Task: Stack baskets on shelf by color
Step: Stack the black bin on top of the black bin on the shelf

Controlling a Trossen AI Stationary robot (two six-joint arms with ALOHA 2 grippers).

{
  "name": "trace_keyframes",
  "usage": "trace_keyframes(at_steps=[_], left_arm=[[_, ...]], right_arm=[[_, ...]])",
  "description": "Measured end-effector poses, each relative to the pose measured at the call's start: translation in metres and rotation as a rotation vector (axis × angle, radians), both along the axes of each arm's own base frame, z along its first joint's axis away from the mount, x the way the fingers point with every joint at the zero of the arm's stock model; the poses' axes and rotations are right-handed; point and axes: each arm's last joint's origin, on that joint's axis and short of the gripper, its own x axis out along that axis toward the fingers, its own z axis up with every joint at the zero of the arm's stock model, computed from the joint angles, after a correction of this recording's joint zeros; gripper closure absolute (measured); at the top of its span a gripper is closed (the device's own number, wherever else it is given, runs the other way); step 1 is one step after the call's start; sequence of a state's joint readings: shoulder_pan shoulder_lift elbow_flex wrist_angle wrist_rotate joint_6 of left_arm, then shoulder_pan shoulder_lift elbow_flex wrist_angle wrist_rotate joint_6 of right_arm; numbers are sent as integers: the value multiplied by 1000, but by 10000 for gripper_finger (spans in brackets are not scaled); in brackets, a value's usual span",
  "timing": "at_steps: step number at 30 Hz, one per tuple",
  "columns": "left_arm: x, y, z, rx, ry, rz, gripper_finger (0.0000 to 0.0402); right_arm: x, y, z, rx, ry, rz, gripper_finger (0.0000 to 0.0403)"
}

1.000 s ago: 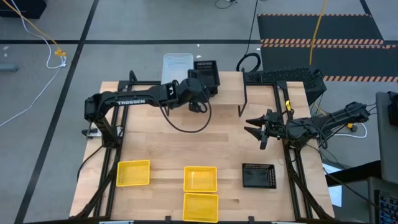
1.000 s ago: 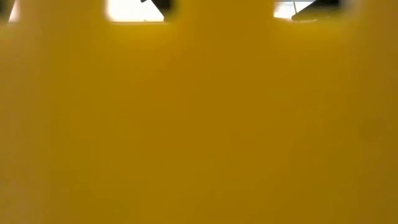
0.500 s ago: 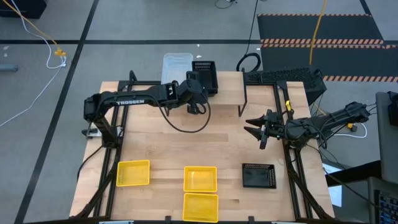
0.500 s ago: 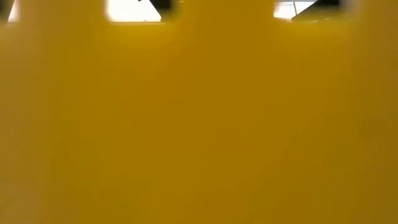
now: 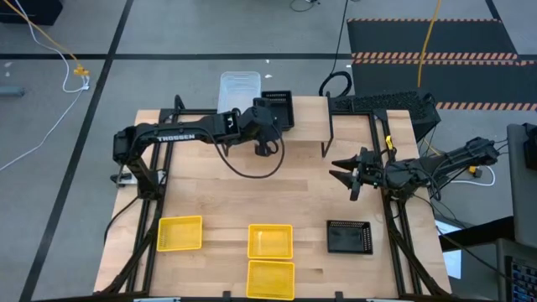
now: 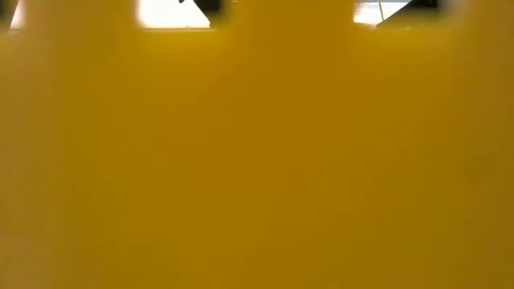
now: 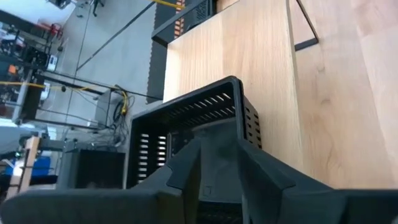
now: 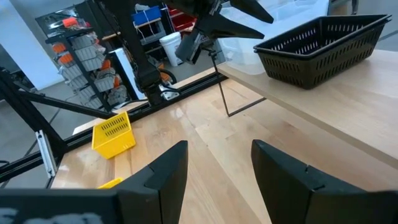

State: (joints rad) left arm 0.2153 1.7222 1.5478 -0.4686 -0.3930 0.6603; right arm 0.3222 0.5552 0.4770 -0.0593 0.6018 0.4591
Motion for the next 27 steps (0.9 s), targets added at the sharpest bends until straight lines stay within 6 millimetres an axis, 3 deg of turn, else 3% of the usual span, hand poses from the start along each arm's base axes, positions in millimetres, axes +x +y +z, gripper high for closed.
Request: trace_keyframes(at_steps=[4,8,12,15,19,24,27], left_arm=[[3,-7,1,-80,-61,-13,281],[21,-33,-2,-367,-199,-332,277],[49,-73,-35,-484,-182,-583,277],[61,-103,-56,-427,-142,-651,277],[81,-135,-80,-362,-188,-746,277],[113,-168,-127,-283,-339,-951,277],[133,-185,-157,-264,-341,-1028,277]], right_arm=[[0,0,-1,-5,14,1,232],[-1,0,-2,-8,23,2,232],[-1,0,-3,18,25,19,232],[-1,3,-6,64,56,94,232],[-2,3,-12,54,110,65,232],[-3,0,-12,30,122,56,232],[-4,0,-15,47,148,47,232]])
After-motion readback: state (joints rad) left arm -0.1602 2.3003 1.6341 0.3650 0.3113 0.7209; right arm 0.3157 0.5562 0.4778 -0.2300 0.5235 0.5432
